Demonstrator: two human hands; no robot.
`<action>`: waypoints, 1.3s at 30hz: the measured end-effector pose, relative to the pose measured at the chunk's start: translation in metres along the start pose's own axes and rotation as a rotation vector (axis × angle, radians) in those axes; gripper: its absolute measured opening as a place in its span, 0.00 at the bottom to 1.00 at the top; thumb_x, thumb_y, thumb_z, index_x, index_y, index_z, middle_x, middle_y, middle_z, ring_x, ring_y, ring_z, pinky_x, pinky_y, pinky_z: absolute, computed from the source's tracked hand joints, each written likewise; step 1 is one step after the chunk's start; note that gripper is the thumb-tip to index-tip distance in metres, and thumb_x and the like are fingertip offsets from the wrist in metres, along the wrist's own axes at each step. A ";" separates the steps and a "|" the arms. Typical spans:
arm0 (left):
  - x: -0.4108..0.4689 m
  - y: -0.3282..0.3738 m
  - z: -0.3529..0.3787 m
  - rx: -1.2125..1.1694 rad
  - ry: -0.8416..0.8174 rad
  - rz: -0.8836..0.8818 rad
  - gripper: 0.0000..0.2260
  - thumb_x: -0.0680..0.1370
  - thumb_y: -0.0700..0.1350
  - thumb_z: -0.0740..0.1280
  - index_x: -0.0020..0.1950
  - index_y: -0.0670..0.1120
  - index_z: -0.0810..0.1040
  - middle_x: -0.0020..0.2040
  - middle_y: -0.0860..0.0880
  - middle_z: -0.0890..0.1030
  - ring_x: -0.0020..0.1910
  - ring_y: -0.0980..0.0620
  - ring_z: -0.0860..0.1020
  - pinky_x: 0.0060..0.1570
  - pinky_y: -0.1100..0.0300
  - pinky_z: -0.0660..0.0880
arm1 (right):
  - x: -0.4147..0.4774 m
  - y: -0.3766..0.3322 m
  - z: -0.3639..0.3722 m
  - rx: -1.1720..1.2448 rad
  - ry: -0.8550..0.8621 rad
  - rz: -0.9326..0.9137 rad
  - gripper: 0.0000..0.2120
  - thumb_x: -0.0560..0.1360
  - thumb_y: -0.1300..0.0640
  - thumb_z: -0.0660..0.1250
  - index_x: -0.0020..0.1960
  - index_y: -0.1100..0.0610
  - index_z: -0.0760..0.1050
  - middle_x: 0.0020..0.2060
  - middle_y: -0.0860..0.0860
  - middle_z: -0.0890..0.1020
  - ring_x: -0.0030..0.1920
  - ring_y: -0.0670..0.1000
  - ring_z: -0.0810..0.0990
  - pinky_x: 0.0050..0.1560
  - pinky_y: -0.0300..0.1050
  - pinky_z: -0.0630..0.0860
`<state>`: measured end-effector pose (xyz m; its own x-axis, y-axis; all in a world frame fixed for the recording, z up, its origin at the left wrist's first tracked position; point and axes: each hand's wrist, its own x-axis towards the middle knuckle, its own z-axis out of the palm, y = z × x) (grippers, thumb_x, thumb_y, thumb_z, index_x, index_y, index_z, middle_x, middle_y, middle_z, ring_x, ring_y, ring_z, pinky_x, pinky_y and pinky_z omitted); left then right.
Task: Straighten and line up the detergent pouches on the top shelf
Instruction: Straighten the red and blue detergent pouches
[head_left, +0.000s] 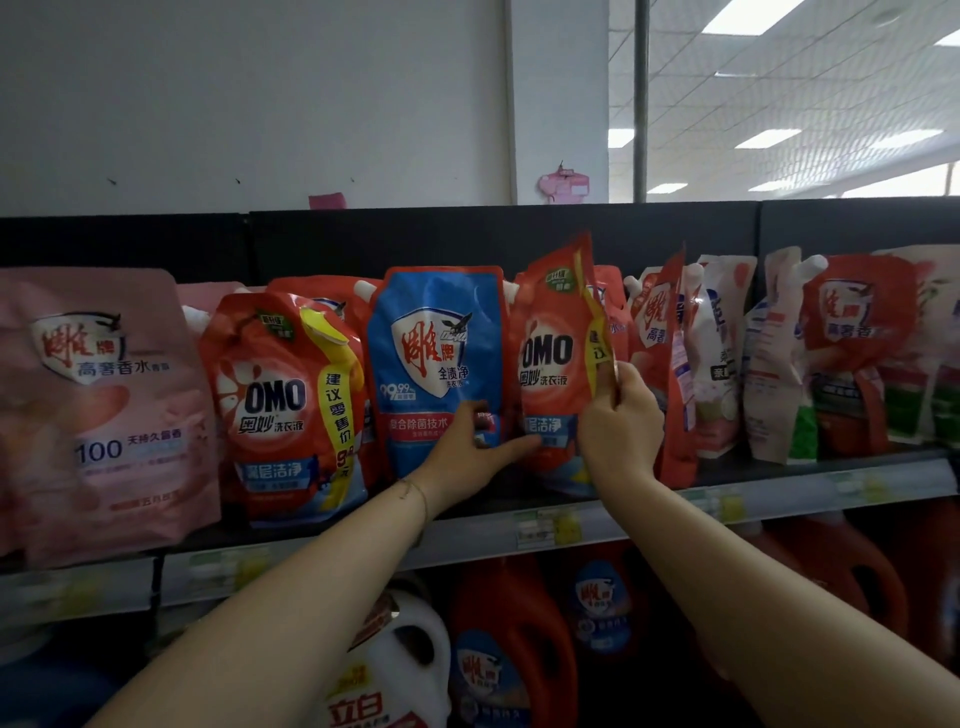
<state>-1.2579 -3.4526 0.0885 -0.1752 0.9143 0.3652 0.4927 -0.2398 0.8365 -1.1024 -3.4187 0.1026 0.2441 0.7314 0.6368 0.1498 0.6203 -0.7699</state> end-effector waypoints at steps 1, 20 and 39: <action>-0.001 0.002 -0.001 -0.022 -0.017 0.015 0.38 0.70 0.55 0.74 0.73 0.49 0.58 0.66 0.51 0.68 0.58 0.54 0.70 0.57 0.59 0.71 | -0.001 -0.001 -0.002 0.023 0.017 -0.028 0.12 0.82 0.58 0.55 0.41 0.56 0.70 0.30 0.46 0.73 0.31 0.45 0.71 0.33 0.42 0.64; -0.077 -0.024 -0.113 -0.037 0.249 0.291 0.49 0.54 0.62 0.80 0.67 0.64 0.56 0.63 0.60 0.72 0.61 0.63 0.75 0.56 0.65 0.75 | -0.078 -0.071 0.090 0.480 -0.328 -0.188 0.09 0.82 0.56 0.57 0.46 0.52 0.75 0.39 0.49 0.80 0.41 0.50 0.79 0.43 0.49 0.78; -0.094 -0.057 -0.176 0.423 0.595 0.307 0.59 0.56 0.65 0.76 0.76 0.60 0.41 0.77 0.51 0.47 0.75 0.52 0.52 0.71 0.51 0.57 | -0.104 -0.083 0.175 0.045 -0.431 -0.188 0.23 0.82 0.51 0.55 0.74 0.53 0.53 0.68 0.53 0.64 0.64 0.51 0.67 0.63 0.48 0.69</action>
<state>-1.4196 -3.5824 0.0788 -0.3468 0.4705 0.8114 0.8539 -0.1995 0.4806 -1.3079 -3.4966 0.1073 -0.2051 0.6504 0.7314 0.1096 0.7579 -0.6432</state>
